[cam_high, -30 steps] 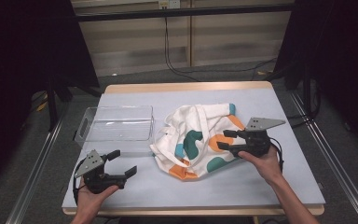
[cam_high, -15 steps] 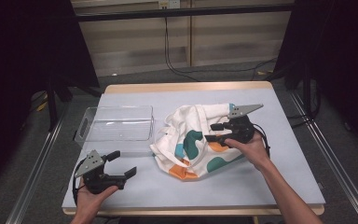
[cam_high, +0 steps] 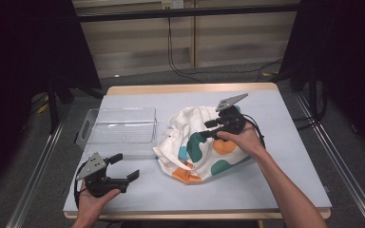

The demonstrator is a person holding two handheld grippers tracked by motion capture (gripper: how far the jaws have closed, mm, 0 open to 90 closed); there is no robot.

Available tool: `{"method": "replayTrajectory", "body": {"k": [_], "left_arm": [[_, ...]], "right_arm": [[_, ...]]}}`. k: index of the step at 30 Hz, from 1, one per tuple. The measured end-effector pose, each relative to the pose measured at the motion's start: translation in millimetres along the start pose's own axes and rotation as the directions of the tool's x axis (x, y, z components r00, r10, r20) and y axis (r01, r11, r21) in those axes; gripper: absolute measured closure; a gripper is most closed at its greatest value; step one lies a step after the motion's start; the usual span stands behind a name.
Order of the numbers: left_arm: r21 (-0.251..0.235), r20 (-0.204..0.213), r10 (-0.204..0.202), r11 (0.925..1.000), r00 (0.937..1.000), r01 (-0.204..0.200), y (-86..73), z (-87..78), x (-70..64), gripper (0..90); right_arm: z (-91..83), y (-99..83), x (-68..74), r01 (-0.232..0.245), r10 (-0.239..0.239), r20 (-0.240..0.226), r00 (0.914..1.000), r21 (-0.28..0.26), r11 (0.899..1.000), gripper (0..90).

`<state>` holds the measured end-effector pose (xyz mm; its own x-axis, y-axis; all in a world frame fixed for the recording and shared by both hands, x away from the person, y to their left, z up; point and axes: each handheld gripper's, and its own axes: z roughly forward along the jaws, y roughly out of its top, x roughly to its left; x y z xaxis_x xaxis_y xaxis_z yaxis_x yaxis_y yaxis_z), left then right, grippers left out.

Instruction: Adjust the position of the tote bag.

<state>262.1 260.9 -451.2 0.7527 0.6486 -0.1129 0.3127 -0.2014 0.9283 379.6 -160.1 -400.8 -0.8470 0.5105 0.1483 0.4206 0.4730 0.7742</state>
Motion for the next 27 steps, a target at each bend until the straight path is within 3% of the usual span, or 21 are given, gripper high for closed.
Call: {"method": "replayTrajectory", "body": {"k": [6, 13, 19, 21, 27], "left_arm": [[0.007, 0.001, -0.001, 1.0000, 1.0000, 0.001, 0.1, -0.1, -0.6, 8.1], [0.009, -0.002, -0.006, 0.9999, 1.0000, 0.006, -0.1, -0.1, 0.7, 8.1], [0.013, 0.000, -0.005, 0.9999, 1.0000, 0.005, 0.0, 0.1, 0.1, 8.1], [0.015, 0.005, -0.004, 0.9999, 1.0000, 0.004, -0.2, 0.7, -0.3, 8.1], [0.013, 0.008, -0.006, 0.9999, 0.9999, 0.006, 0.0, 1.1, -0.6, 8.1]], "right_arm": [[14.4, 11.3, -5.3, 0.006, -0.007, 0.016, 0.9999, 0.046, 0.999, 47.4], [25.7, 19.8, -12.3, 0.001, -0.001, -0.010, 1.0000, 0.078, 0.997, 46.4], [39.4, 28.4, -17.4, -0.002, 0.004, -0.013, 0.9999, 0.134, 0.991, 43.8], [48.0, 30.5, -19.1, 0.008, -0.007, -0.009, 0.9999, 0.174, 0.985, 41.3], [60.5, 37.2, -26.3, -0.011, 0.015, -0.021, 0.9997, 0.191, 0.981, 39.9]]}}
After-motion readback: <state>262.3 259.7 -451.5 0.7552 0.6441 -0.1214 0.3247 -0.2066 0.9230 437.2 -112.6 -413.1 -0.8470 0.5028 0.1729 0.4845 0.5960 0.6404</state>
